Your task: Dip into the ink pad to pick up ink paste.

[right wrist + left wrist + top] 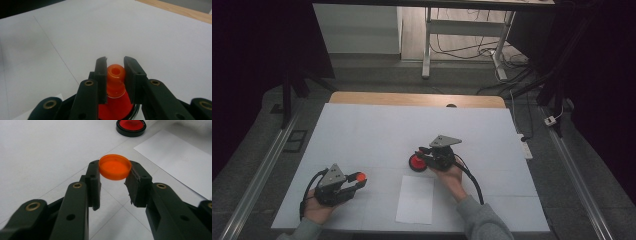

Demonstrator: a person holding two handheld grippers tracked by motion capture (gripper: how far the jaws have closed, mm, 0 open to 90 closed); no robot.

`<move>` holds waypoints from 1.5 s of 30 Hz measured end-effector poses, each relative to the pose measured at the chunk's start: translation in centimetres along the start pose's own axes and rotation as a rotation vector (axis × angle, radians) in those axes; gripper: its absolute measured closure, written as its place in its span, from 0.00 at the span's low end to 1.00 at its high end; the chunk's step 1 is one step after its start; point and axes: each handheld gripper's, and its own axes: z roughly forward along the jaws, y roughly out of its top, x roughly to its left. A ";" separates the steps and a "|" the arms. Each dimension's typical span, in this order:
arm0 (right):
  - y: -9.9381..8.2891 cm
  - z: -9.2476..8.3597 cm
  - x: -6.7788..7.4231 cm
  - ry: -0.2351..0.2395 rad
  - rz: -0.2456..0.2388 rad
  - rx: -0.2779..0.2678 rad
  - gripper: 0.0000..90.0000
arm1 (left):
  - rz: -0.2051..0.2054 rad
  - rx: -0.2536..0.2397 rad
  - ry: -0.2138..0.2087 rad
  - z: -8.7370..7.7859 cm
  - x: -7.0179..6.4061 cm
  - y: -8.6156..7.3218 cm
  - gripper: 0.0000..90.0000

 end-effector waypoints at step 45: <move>-1.2 0.6 0.6 -0.030 -0.044 0.032 0.81 | 0.004 0.003 0.003 0.0 0.0 -0.1 0.72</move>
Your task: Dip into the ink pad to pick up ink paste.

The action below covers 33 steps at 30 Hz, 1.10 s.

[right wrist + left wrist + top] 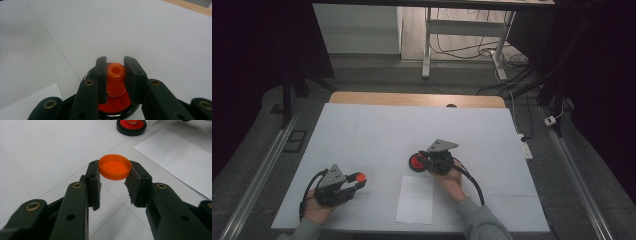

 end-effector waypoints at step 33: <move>-0.7 0.0 0.3 -0.026 0.010 -0.041 0.81 | -0.002 0.000 0.007 -0.1 0.0 -0.1 0.72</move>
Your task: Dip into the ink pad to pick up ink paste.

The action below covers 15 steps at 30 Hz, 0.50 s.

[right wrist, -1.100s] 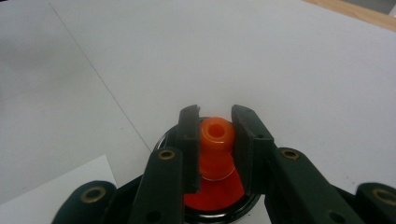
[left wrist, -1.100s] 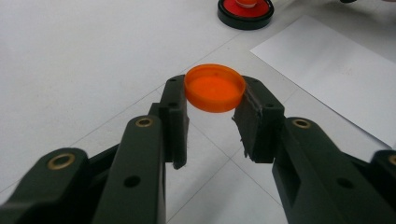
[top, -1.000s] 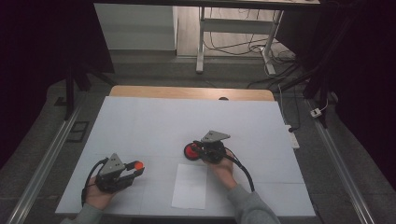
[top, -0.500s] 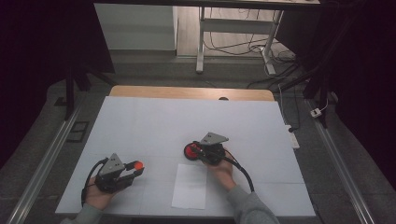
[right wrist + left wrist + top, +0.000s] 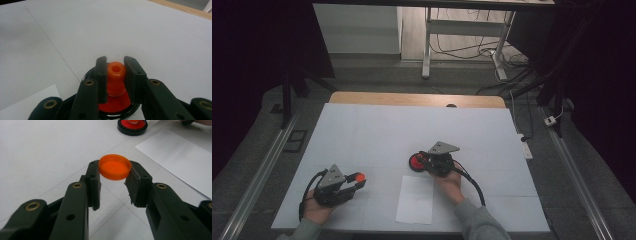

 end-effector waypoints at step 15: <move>0.0 0.0 -0.2 0.014 0.017 -0.010 0.81 | -0.003 0.001 0.000 0.1 0.1 0.0 0.72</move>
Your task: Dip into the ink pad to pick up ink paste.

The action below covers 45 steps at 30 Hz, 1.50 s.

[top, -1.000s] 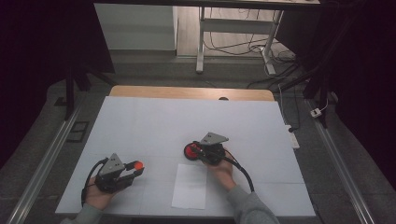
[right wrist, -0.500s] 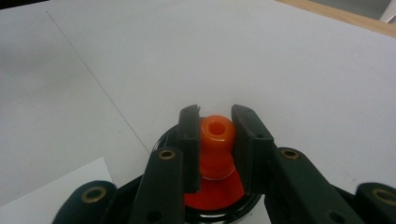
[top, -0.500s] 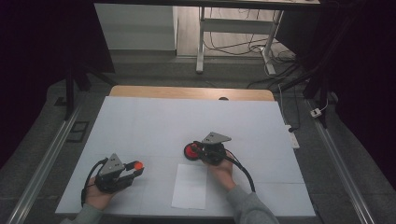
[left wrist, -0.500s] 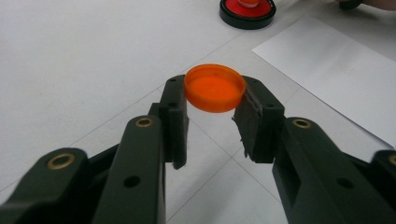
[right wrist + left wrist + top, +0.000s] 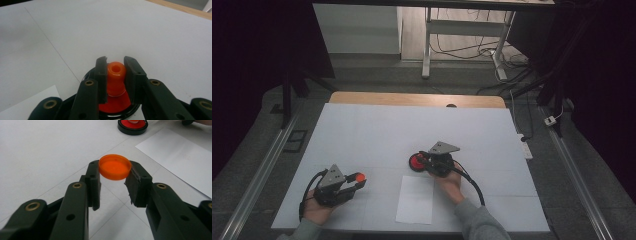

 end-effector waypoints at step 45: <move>0.0 -0.1 0.3 -0.021 -0.016 0.007 0.81 | -0.001 -0.002 -0.003 0.0 0.0 0.0 0.71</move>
